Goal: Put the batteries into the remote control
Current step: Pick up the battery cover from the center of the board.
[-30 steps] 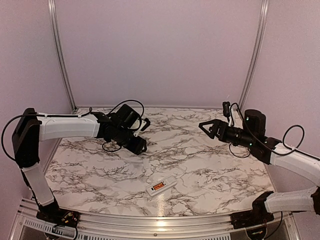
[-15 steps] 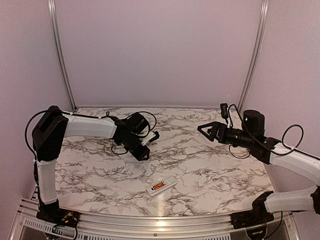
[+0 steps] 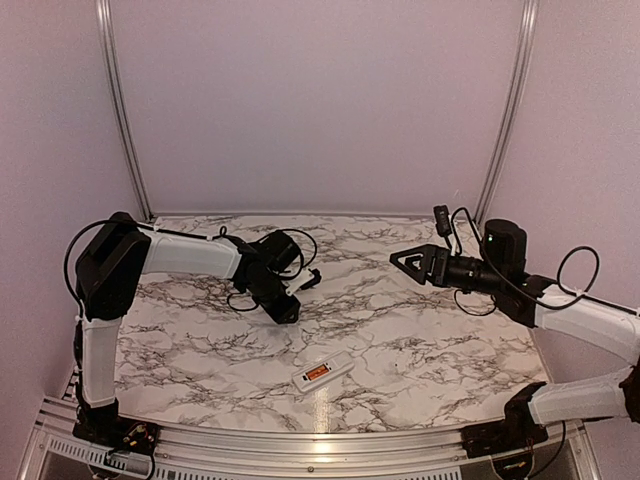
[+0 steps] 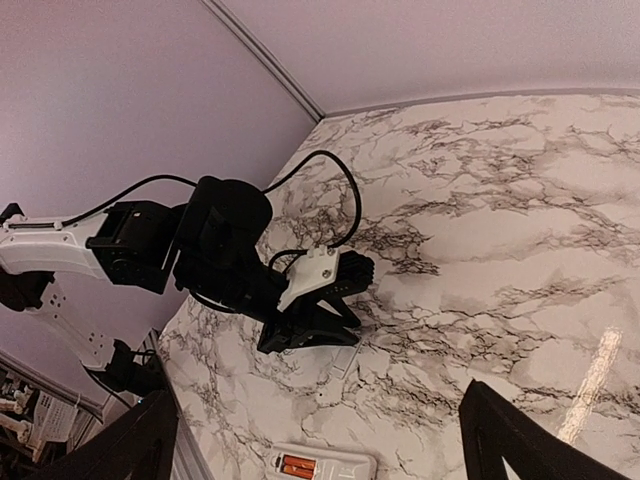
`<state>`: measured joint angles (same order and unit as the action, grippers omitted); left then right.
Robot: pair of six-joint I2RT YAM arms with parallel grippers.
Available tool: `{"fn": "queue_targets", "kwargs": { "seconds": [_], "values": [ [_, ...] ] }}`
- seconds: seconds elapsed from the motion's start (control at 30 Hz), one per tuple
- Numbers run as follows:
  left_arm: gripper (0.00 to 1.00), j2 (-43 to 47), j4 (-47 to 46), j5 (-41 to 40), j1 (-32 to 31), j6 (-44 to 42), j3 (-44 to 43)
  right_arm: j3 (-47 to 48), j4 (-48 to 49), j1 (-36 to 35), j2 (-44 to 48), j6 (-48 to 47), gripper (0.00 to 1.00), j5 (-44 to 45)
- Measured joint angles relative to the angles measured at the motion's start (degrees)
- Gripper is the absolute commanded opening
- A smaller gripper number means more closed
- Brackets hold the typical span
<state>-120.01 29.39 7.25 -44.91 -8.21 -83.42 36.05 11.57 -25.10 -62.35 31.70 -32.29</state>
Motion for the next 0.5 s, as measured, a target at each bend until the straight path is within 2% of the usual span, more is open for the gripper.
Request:
{"fn": "queue_targets", "kwargs": {
  "seconds": [0.13,0.37,0.5],
  "values": [
    [0.16,-0.31,-0.39,-0.2,0.09,-0.04,-0.02,-0.02,0.46,0.0,-0.13,0.04,0.96,-0.76],
    [0.0,-0.28,-0.57,0.0,0.11,-0.31,-0.02,-0.17,0.74,0.0,-0.42,0.0,0.93,-1.4],
    [0.0,0.02,-0.39,0.33,0.13,-0.22,0.09,-0.2,1.33,0.0,-1.51,0.0,0.92,-2.43]
  ]
}}
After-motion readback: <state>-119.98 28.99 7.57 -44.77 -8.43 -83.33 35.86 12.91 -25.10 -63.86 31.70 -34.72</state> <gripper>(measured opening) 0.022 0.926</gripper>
